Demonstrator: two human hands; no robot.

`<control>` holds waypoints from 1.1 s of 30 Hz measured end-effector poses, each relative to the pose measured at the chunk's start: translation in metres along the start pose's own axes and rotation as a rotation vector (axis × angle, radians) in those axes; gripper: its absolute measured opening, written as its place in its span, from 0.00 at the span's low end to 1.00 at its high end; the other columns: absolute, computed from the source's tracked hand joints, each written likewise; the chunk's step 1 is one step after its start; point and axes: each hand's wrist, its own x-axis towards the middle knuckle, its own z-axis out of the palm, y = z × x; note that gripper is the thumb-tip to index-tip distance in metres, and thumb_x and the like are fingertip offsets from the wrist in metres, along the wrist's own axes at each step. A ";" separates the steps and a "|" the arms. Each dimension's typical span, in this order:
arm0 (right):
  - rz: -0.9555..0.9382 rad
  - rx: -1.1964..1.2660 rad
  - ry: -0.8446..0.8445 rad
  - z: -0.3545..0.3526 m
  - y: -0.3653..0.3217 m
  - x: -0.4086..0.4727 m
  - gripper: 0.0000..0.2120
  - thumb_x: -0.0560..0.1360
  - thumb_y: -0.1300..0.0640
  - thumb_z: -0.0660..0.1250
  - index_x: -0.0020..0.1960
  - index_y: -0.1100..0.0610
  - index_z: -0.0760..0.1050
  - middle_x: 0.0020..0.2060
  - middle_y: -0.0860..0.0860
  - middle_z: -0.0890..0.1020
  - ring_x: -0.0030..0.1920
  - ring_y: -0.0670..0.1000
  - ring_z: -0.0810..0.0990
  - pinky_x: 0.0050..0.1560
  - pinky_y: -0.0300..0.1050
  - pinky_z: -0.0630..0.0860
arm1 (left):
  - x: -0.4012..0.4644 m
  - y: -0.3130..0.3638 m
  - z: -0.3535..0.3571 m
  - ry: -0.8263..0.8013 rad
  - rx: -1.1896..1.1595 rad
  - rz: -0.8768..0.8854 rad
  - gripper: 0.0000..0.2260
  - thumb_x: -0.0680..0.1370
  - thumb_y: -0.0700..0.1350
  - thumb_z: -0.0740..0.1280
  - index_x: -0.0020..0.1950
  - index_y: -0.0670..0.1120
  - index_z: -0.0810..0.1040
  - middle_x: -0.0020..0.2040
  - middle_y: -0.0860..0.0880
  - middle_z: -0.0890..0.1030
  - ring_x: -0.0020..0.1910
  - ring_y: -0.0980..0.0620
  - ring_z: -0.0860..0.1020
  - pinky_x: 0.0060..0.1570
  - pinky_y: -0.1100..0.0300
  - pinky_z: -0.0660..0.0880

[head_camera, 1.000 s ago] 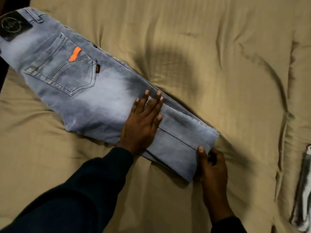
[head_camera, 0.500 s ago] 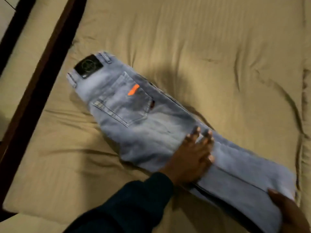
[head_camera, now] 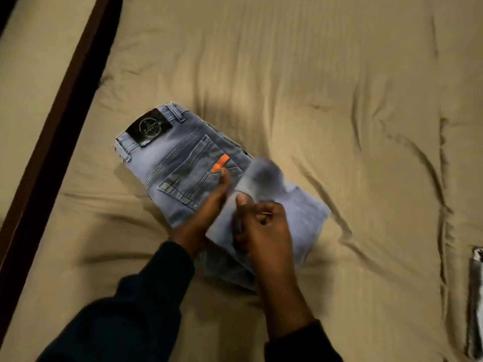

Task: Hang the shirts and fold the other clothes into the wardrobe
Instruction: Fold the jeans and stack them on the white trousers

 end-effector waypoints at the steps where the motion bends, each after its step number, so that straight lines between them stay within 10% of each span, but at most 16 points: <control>1: -0.024 -0.099 0.015 0.015 0.005 0.006 0.20 0.76 0.37 0.65 0.55 0.53 0.73 0.42 0.51 0.82 0.45 0.52 0.82 0.51 0.52 0.79 | 0.003 0.006 -0.017 0.009 0.035 0.040 0.25 0.81 0.64 0.56 0.66 0.49 0.80 0.64 0.47 0.81 0.64 0.54 0.79 0.66 0.58 0.73; 7: -0.467 -0.920 0.348 0.020 0.073 0.035 0.22 0.80 0.46 0.59 0.69 0.56 0.73 0.68 0.57 0.75 0.66 0.59 0.73 0.64 0.55 0.71 | 0.022 -0.005 -0.036 -0.061 0.510 -0.047 0.27 0.71 0.70 0.69 0.60 0.52 0.81 0.57 0.52 0.84 0.56 0.53 0.82 0.62 0.49 0.77; 12: -0.444 -0.925 0.432 -0.008 0.112 0.026 0.25 0.81 0.48 0.54 0.75 0.57 0.67 0.76 0.57 0.66 0.75 0.60 0.66 0.66 0.58 0.70 | 0.030 -0.024 -0.013 -0.127 0.522 -0.074 0.17 0.77 0.62 0.69 0.58 0.53 0.81 0.53 0.55 0.85 0.54 0.55 0.82 0.57 0.58 0.78; 17: -0.502 -1.060 0.332 0.003 0.109 0.031 0.26 0.82 0.47 0.49 0.80 0.49 0.57 0.81 0.52 0.55 0.80 0.53 0.51 0.75 0.56 0.54 | 0.020 -0.036 0.010 0.440 1.230 0.452 0.23 0.79 0.54 0.67 0.71 0.48 0.70 0.69 0.45 0.76 0.67 0.45 0.74 0.64 0.50 0.72; 22: -0.374 -1.124 0.392 -0.002 0.129 0.052 0.26 0.84 0.47 0.46 0.81 0.51 0.52 0.81 0.52 0.51 0.81 0.52 0.48 0.78 0.58 0.51 | 0.040 -0.072 0.003 0.086 1.560 0.694 0.27 0.84 0.51 0.51 0.82 0.48 0.52 0.83 0.48 0.46 0.81 0.48 0.42 0.78 0.46 0.47; 33: -0.384 -1.108 0.355 0.000 0.135 0.061 0.27 0.84 0.49 0.51 0.81 0.54 0.52 0.81 0.54 0.50 0.81 0.53 0.48 0.78 0.58 0.50 | 0.064 -0.096 -0.006 0.101 1.664 0.694 0.28 0.85 0.52 0.52 0.82 0.46 0.48 0.83 0.45 0.44 0.81 0.45 0.41 0.79 0.44 0.47</control>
